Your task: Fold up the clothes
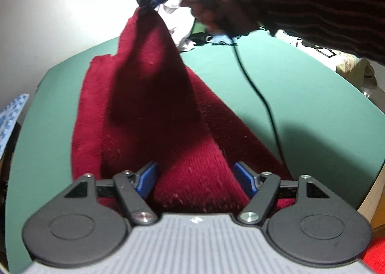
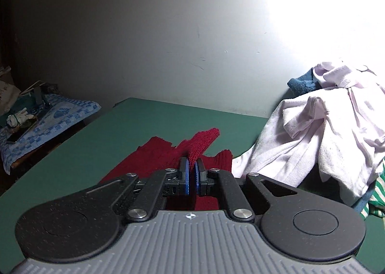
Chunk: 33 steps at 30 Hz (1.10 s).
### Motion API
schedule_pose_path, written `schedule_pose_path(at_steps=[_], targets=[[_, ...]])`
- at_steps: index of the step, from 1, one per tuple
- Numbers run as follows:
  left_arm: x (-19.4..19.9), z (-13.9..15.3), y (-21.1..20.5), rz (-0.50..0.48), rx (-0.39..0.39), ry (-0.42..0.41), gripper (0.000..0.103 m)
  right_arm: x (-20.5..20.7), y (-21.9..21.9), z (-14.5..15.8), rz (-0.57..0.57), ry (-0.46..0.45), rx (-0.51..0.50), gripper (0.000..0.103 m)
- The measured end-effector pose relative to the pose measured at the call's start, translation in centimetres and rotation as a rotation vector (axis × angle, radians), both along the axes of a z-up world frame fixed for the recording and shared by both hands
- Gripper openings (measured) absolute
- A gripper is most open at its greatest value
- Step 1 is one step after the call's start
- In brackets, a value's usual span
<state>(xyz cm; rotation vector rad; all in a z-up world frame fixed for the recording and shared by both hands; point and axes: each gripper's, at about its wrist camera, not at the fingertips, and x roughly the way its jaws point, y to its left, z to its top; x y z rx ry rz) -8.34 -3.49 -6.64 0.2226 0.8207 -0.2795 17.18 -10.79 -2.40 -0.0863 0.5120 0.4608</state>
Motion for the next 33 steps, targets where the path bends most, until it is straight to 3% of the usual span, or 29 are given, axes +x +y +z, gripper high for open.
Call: schedule_pose_path(at_steps=[6,14,16,19,22,26,33], targets=[[1.1,-0.3,-1.2,-0.02,-0.01,0.016,0.076,2.2,1.7,-1.9,0.006,0.011,-0.062,0.005],[1.9,-0.3,-0.9,-0.02,-0.026,0.038,0.078,3.9,2.2,-6.6,-0.036,0.123,-0.11,0.006],[2.0,0.2,-0.3,-0.009,-0.045,0.034,0.079,4.5,1.6,-7.2,-0.068,0.152,-0.103,0.018],[1.8,0.8,0.8,0.014,-0.059,0.024,0.081,3.7,-0.8,-6.4,-0.089,0.152,-0.014,0.022],[1.7,1.1,2.0,0.033,-0.043,0.01,0.082,0.5,-3.3,-4.9,-0.05,0.157,0.046,0.023],[1.6,1.2,4.3,0.049,-0.04,0.021,0.083,-6.9,-6.0,-3.6,0.063,0.213,0.067,0.023],[2.2,2.8,7.6,0.011,-0.133,0.024,0.086,-20.4,-8.0,-4.4,0.287,0.327,0.004,0.025]])
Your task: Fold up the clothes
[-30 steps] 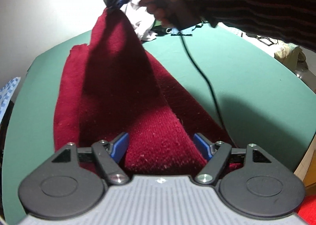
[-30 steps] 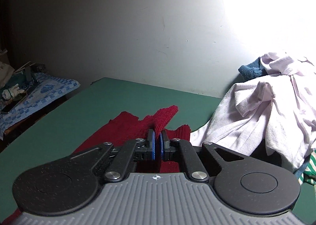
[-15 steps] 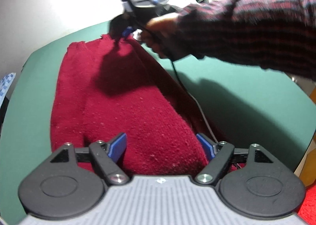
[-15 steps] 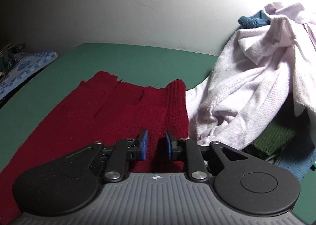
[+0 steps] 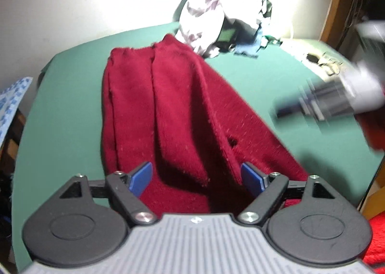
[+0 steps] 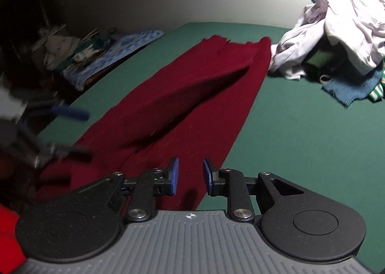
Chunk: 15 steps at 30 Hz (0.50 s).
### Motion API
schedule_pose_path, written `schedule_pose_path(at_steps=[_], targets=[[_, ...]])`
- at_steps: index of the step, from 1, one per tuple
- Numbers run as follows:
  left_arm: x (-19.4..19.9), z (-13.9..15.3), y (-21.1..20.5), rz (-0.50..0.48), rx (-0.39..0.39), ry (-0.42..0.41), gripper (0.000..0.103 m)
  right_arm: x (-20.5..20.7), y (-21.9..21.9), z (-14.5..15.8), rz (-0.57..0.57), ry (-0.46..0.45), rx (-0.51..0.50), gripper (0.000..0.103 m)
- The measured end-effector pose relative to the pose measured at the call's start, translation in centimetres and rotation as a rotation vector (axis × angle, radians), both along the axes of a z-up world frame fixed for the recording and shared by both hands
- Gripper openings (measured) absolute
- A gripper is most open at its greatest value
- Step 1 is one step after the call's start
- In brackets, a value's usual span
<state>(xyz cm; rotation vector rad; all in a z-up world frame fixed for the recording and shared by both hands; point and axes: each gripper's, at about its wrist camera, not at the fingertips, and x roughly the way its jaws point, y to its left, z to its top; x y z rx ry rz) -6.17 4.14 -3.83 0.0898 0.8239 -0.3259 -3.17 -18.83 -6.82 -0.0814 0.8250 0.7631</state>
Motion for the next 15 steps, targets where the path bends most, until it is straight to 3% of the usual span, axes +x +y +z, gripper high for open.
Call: schedule_pose_path(at_steps=[3,5,9,13,15], targets=[[0.6,0.8,-0.1,-0.033,0.003,-0.028,0.087,-4.1,1.8,-0.6,0.103,-0.022,-0.078,0.031],[1.1,0.6,-0.4,-0.047,0.016,-0.029,0.087,-5.9,2.7,-0.8,0.15,-0.013,-0.077,0.035],[2.0,0.1,-1.2,-0.075,0.043,-0.026,0.087,-7.2,3.6,-1.0,0.134,0.026,-0.038,0.038],[3.2,-2.4,-2.2,-0.066,0.124,0.017,0.087,-7.3,3.0,-0.6,0.072,0.052,0.014,0.038],[3.6,-3.4,-2.2,-0.06,0.125,0.036,0.087,-7.6,2.3,-0.1,0.045,0.06,0.037,0.038]])
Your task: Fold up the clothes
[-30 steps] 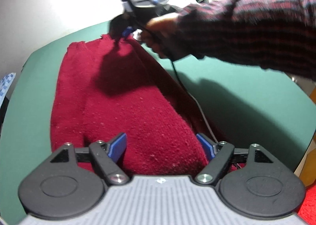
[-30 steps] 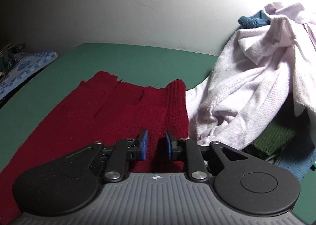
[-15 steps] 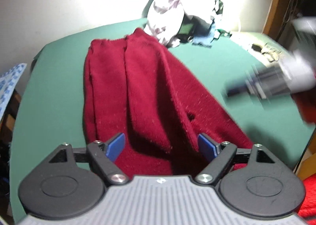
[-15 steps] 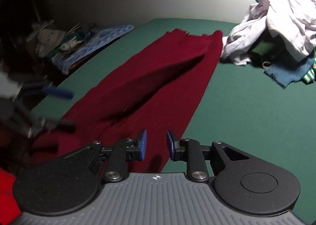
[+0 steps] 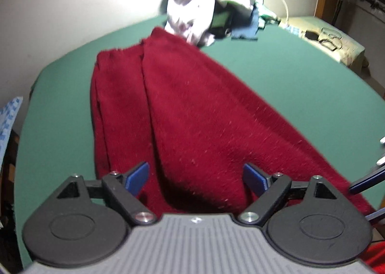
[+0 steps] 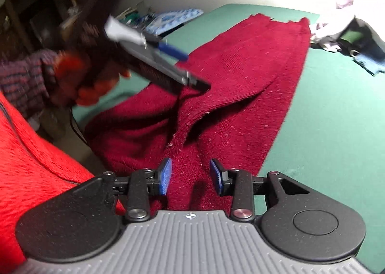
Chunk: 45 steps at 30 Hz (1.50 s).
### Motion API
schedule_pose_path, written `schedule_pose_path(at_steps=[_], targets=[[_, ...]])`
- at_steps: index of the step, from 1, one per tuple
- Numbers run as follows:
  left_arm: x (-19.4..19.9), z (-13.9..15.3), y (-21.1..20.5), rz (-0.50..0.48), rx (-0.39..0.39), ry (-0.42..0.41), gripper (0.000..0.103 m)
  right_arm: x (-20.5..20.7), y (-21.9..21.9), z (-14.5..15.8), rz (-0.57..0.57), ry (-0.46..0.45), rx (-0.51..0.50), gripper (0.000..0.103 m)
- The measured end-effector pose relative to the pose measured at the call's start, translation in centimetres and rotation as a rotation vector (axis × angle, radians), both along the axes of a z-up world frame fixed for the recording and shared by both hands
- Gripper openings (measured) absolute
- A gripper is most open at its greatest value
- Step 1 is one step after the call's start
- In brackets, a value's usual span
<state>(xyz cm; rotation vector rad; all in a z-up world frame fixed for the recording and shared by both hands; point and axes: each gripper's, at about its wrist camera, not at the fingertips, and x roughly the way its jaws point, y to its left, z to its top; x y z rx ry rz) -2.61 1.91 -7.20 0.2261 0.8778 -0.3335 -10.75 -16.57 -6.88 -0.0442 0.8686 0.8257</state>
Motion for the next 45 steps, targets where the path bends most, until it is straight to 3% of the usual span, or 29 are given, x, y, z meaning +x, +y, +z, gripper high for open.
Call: schedule_pose_path(at_steps=[9,12,17,21,24,28,29,30,31,33,35,36,37,41,45], targets=[[0.2,-1.5,-0.1,-0.007,-0.016,0.003,0.09,-0.5,2.0,-1.0,-0.018,0.063,0.008,0.039],[-0.2,-1.0,0.0,-0.025,-0.016,-0.014,0.089,-0.9,1.9,-1.5,-0.063,0.107,-0.015,0.014],[-0.8,0.3,1.1,-0.025,-0.064,-0.047,0.09,-1.8,0.2,-1.2,-0.115,0.14,-0.007,0.009],[-0.2,-1.5,0.9,-0.02,-0.033,-0.005,0.091,-2.1,1.1,-2.3,-0.124,0.15,-0.051,0.009],[-0.4,-1.2,1.0,-0.024,-0.043,-0.019,0.09,-2.2,1.1,-1.9,-0.13,0.158,-0.064,0.009],[-1.0,0.4,1.6,-0.025,-0.07,-0.074,0.085,-1.9,0.5,-0.4,-0.159,0.125,-0.05,0.023],[-1.1,0.8,1.7,-0.028,-0.079,-0.092,0.086,-1.6,0.5,0.0,-0.176,0.107,-0.034,0.03],[-1.0,1.0,1.7,-0.031,-0.083,-0.103,0.088,-1.1,0.8,0.2,-0.19,0.097,-0.015,0.047],[-0.9,1.0,1.6,-0.034,-0.081,-0.106,0.09,-0.5,1.2,0.1,-0.2,0.097,0.005,0.052],[-0.5,0.8,1.3,-0.041,-0.077,-0.108,0.089,0.7,2.2,-0.3,-0.22,0.092,0.036,0.05],[0.0,0.3,1.1,-0.046,-0.077,-0.092,0.086,1.7,3.3,-1.0,-0.254,0.086,0.031,0.04],[0.1,0.1,1.1,-0.047,-0.079,-0.083,0.081,2.1,3.6,-1.3,-0.269,0.096,0.024,0.019],[0.3,-0.1,1.0,-0.047,-0.079,-0.075,0.074,2.2,3.8,-1.3,-0.279,0.099,0.019,0.006],[0.2,-0.7,1.2,-0.043,-0.099,-0.065,0.07,1.1,3.8,0.9,-0.288,0.011,-0.055,0.005],[0.0,-1.8,1.2,-0.054,-0.102,-0.05,0.07,0.8,4.4,-0.1,-0.27,0.028,-0.199,0.005]])
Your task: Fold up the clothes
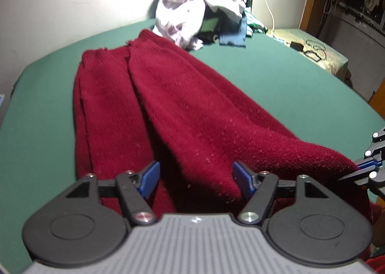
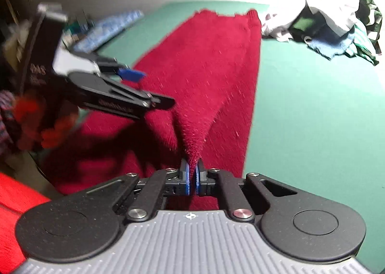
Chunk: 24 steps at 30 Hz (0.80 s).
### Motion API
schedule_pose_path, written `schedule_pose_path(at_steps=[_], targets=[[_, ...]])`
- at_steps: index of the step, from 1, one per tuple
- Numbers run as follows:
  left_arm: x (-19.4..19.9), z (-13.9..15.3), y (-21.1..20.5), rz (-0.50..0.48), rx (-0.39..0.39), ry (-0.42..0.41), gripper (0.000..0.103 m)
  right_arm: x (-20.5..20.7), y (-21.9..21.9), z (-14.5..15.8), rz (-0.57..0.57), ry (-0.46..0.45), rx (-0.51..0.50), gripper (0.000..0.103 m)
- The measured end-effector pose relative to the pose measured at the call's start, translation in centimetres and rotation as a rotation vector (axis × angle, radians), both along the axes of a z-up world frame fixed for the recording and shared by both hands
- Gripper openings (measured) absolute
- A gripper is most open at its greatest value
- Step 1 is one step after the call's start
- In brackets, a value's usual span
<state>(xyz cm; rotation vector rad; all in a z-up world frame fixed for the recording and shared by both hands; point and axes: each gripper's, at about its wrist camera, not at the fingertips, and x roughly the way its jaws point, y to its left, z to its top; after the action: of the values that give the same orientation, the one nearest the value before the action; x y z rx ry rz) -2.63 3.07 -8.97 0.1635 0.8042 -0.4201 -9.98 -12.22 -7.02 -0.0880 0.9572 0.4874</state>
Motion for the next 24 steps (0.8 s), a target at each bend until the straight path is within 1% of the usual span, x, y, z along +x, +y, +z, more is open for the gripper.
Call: schedule_pose_path(at_steps=[1,2,4,5,6,8,9,10,11,12,13,14,15,16,18,20,22,24], targets=[[-0.1,-0.1,0.0,-0.005,0.0,-0.004,0.07,0.0,0.4,-0.6,0.011,0.018,-0.03,0.005],[-0.1,0.0,-0.1,-0.011,0.007,-0.009,0.07,-0.1,0.8,-0.8,0.019,0.017,-0.055,0.005],[-0.2,0.4,-0.1,-0.024,0.025,-0.019,0.07,-0.3,1.3,-0.5,0.032,-0.012,-0.08,0.005],[-0.2,0.8,-0.1,-0.029,0.023,-0.025,0.07,-0.3,1.2,-0.2,0.032,-0.018,-0.064,0.006],[-0.2,1.0,0.1,-0.035,0.015,-0.024,0.071,0.0,0.7,0.3,0.024,-0.014,-0.014,0.007],[0.1,1.0,0.4,-0.047,-0.015,-0.003,0.074,0.8,-0.1,0.7,-0.026,-0.004,0.069,0.032],[0.2,1.0,0.5,-0.05,-0.029,0.01,0.074,1.3,-0.5,0.8,-0.058,0.001,0.108,0.053],[0.4,0.7,0.5,-0.048,-0.042,0.028,0.073,1.9,-0.9,0.8,-0.088,0.009,0.143,0.056],[0.5,0.5,0.6,-0.048,-0.054,0.044,0.072,2.4,-1.2,0.5,-0.117,0.02,0.174,0.054],[0.6,0.3,0.6,-0.048,-0.062,0.051,0.069,3.0,-1.6,0.2,-0.145,0.03,0.204,0.046],[0.5,0.2,0.5,-0.047,-0.064,0.052,0.068,3.5,-2.0,-0.1,-0.171,0.048,0.232,0.028],[0.5,0.2,0.5,-0.046,-0.067,0.052,0.064,3.7,-2.4,-0.2,-0.183,0.06,0.245,0.016],[0.5,0.3,0.5,-0.047,-0.073,0.051,0.056,3.8,-2.5,0.0,-0.183,0.056,0.242,0.009],[0.4,0.6,0.5,-0.049,-0.079,0.051,0.05,4.0,-2.6,0.3,-0.182,0.053,0.24,0.009],[0.3,1.0,0.5,-0.053,-0.091,0.046,0.049,3.5,-2.7,1.6,-0.159,0.004,0.223,0.008],[0.0,1.4,0.4,-0.054,-0.097,0.025,0.051,3.0,-2.6,2.7,-0.144,-0.048,0.175,0.008],[0.2,1.0,-0.1,-0.055,-0.072,0.024,0.051,3.3,-1.8,1.9,-0.137,-0.046,0.086,0.009],[0.4,0.3,-0.5,-0.058,-0.034,0.032,0.052,4.0,-1.0,0.1,-0.123,0.001,0.018,0.009]])
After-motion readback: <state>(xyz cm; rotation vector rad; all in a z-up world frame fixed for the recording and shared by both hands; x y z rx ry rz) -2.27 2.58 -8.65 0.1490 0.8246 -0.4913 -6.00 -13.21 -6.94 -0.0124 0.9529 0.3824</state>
